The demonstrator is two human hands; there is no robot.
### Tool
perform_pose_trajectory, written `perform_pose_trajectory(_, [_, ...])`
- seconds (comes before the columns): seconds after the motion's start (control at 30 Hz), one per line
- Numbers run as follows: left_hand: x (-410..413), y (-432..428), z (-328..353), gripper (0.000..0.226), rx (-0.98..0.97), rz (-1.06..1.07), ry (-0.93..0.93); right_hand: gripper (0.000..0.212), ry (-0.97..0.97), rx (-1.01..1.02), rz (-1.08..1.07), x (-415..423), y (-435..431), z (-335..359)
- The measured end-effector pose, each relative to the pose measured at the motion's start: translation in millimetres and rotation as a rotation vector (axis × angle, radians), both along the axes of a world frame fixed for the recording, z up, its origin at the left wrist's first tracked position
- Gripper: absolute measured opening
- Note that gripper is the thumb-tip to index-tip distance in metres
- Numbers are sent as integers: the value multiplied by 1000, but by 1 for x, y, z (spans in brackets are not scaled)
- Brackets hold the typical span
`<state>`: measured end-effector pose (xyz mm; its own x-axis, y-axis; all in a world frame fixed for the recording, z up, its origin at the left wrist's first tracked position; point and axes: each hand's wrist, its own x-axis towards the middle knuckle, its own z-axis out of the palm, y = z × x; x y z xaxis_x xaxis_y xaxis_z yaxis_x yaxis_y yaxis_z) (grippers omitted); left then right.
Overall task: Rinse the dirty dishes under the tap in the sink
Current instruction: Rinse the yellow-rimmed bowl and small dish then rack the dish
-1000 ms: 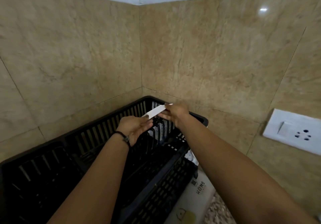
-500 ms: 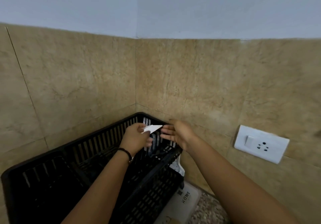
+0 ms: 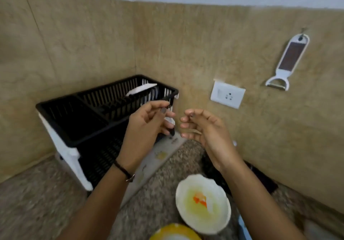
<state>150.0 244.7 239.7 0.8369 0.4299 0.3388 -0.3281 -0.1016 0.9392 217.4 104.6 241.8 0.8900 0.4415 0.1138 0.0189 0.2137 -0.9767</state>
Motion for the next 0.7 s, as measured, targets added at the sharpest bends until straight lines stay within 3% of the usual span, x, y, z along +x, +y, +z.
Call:
perform_pose_trajectory(0.1, [-49, -27, -39, 18, -65, -7, 27, 17, 44, -29, 36, -44, -41, -37])
perform_pose_trajectory(0.4, [-160, -87, -153, 19, -300, 131, 402, 18, 403, -197, 23, -144, -113, -171])
perform_pose_trajectory(0.53, [-187, -97, -203, 23, -168, 251, 582, 15, 186, -578, -75, -166, -135, -229])
perform_pose_trajectory(0.63, [-198, -99, -229, 53, -124, 331, 786, 19, 136, -668, -64, -173, -146, -258])
perform_pose_trajectory(0.7, [-201, -97, -243, 56, -153, 315, 843, 25, 180, -721, -38, -176, -148, -268])
